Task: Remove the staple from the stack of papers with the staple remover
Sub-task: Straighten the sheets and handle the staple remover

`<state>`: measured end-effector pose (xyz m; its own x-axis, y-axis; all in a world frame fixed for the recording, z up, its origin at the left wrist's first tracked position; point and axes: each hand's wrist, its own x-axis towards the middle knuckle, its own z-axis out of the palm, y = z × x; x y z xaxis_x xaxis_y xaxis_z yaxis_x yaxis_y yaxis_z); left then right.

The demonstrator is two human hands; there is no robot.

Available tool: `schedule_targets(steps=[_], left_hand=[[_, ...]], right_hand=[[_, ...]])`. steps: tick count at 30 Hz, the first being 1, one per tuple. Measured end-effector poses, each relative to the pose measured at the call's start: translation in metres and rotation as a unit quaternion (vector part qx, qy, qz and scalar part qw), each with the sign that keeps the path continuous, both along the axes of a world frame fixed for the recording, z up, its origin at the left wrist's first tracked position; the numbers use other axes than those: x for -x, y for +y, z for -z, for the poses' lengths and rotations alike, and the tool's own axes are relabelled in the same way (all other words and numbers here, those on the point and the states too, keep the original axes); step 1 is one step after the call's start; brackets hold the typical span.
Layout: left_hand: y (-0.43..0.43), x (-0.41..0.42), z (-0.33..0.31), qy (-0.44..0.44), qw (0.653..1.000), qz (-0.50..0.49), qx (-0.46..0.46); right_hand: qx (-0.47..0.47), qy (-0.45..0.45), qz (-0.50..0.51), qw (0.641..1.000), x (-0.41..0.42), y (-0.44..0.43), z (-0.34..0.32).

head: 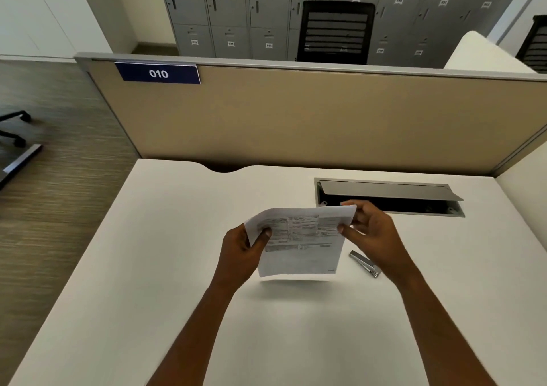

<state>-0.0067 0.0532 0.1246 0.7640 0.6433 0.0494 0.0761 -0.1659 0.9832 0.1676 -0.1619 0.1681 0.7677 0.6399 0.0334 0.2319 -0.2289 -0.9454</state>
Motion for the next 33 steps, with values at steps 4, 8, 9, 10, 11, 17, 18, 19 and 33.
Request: schedule_targets(steps=[4,8,9,10,11,17,18,19,33], left_hand=[[-0.004,-0.004,0.002,-0.004,1.0,0.005,0.026],[-0.007,-0.006,0.008,-0.016,0.999,0.007,0.051],[-0.008,-0.007,0.01,-0.019,0.997,0.004,0.068],[-0.01,-0.008,0.013,-0.021,0.996,0.001,0.089],[-0.01,-0.008,0.016,-0.02,0.994,-0.002,0.107],[-0.013,-0.015,0.035,0.038,0.987,-0.012,0.159],[-0.014,-0.016,0.036,0.044,0.985,-0.015,0.164],[-0.015,-0.017,0.037,0.048,0.984,-0.019,0.171],[-0.023,-0.023,0.049,0.034,0.975,-0.039,0.214]], right_hand=[[-0.054,0.089,0.005,0.995,0.013,0.008,0.036],[-0.065,0.127,0.082,0.986,0.021,0.016,0.065],[-0.071,0.137,0.095,0.983,0.023,0.017,0.071],[-0.074,0.144,0.105,0.981,0.024,0.018,0.075],[-0.073,0.147,0.111,0.98,0.026,0.019,0.079],[-0.054,0.153,0.127,0.979,0.028,0.022,0.096],[-0.053,0.148,0.126,0.979,0.029,0.023,0.096],[-0.054,0.142,0.125,0.98,0.029,0.025,0.096],[-0.049,0.12,0.142,0.981,0.031,0.033,0.116]])
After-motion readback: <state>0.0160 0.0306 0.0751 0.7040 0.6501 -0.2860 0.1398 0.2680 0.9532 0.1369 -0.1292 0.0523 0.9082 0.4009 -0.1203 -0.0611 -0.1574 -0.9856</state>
